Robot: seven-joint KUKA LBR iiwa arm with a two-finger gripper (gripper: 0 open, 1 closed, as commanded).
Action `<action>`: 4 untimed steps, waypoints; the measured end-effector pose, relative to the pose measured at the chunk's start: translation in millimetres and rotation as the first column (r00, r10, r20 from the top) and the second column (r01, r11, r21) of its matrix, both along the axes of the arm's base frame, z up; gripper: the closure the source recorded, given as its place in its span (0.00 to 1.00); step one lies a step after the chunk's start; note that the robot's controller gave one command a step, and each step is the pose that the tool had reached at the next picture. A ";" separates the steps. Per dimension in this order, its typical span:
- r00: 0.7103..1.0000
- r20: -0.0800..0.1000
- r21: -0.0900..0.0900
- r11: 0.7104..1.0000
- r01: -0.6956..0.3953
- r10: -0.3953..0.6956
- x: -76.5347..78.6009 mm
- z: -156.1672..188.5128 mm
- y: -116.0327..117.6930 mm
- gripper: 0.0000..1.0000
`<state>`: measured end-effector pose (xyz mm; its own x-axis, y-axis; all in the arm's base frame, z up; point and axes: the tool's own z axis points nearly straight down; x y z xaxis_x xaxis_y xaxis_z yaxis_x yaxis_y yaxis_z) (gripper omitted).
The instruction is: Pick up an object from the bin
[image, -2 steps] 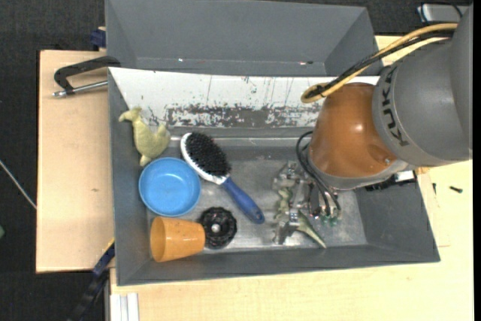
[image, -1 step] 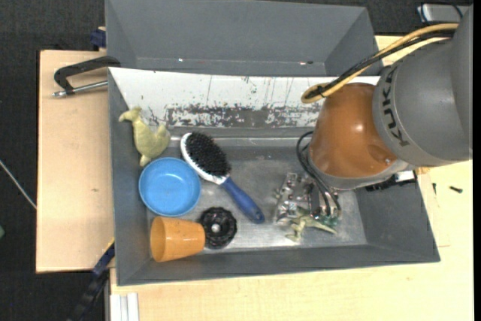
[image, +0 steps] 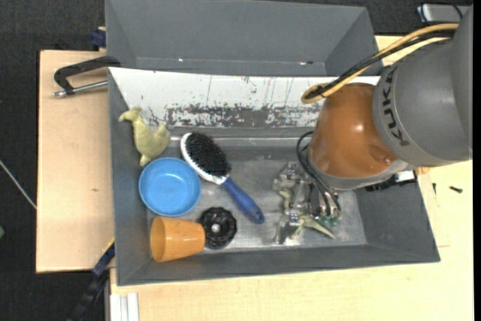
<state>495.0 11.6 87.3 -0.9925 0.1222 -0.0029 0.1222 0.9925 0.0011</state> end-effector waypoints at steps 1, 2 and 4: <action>0.995 0.002 0.003 0.995 0.099 -0.099 10.6 12.7 46.3 0.00; 0.980 0.000 0.004 0.980 0.200 -0.200 1.8 -13.2 19.9 0.00; 0.986 0.010 0.004 0.986 0.168 -0.168 9.5 125.3 28.4 1.00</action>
Offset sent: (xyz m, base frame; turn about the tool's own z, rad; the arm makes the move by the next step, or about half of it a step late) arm 0.0095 0.0429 0.0118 0.1028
